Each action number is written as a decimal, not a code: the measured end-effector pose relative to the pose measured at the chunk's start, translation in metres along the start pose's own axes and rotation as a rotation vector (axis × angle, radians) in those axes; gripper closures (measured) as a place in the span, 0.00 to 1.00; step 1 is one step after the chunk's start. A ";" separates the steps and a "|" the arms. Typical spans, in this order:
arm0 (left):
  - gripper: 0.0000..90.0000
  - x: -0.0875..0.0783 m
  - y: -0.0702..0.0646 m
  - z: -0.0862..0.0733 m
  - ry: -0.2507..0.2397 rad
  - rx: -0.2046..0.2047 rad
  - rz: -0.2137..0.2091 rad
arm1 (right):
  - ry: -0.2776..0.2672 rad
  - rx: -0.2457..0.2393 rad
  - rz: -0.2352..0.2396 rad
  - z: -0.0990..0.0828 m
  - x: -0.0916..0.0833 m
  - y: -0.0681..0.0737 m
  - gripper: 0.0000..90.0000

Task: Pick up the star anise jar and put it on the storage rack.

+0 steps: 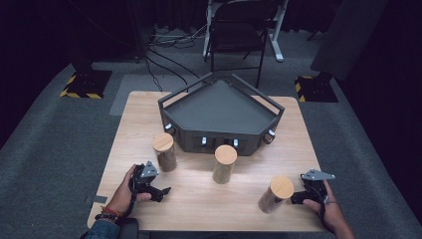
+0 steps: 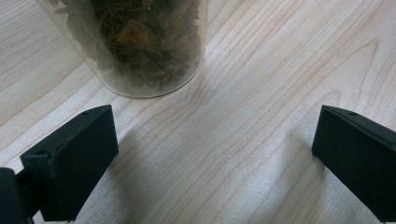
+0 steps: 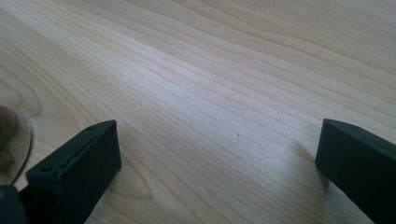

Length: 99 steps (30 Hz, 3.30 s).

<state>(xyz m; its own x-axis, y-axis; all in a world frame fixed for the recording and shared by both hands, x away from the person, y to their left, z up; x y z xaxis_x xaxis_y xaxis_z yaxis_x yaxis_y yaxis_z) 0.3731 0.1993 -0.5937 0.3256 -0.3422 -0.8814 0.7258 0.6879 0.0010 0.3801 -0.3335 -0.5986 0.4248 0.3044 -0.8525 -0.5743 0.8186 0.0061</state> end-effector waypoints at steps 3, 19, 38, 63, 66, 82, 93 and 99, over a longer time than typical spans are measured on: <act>0.00 0.000 0.000 0.000 0.000 -0.002 0.000 | 0.000 0.000 0.000 0.000 0.000 0.000 0.00; 0.02 -0.004 0.001 -0.001 0.032 -0.044 0.028 | -0.001 0.002 -0.002 0.000 0.000 0.000 0.00; 0.03 -0.022 0.011 0.005 -0.022 -0.123 0.104 | -0.001 0.003 -0.002 -0.001 0.000 0.000 0.00; 0.03 -0.043 0.019 0.041 -0.098 -0.097 0.129 | -0.001 0.003 -0.002 -0.001 0.000 0.000 0.00; 0.03 -0.044 0.020 0.044 -0.103 -0.094 0.130 | -0.001 0.003 -0.002 -0.001 0.000 0.000 0.00; 0.05 -0.048 0.028 0.058 -0.161 -0.105 0.122 | -0.001 0.003 -0.003 -0.001 0.000 0.000 0.00; 0.06 -0.049 0.031 0.068 -0.178 -0.089 0.118 | -0.001 0.002 -0.002 -0.001 0.000 0.000 0.00; 0.07 -0.046 0.031 0.075 -0.178 -0.081 0.111 | -0.001 0.003 -0.003 -0.001 0.000 0.000 0.00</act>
<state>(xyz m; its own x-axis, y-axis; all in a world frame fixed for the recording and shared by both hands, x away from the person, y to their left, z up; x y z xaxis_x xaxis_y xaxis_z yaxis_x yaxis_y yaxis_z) 0.4258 0.1885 -0.5173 0.5082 -0.3642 -0.7804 0.6308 0.7744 0.0494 0.3796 -0.3338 -0.5987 0.4270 0.3028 -0.8520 -0.5714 0.8206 0.0053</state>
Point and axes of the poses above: each handheld gripper's, and its own axes: x roughly forward along the jaws, z roughly out of its top, y roughly to its left, the point moved 5 cm from there along x, roughly forward along the jaws, and after that the axes turned 14 degrees about y, right-handed, at the moved point
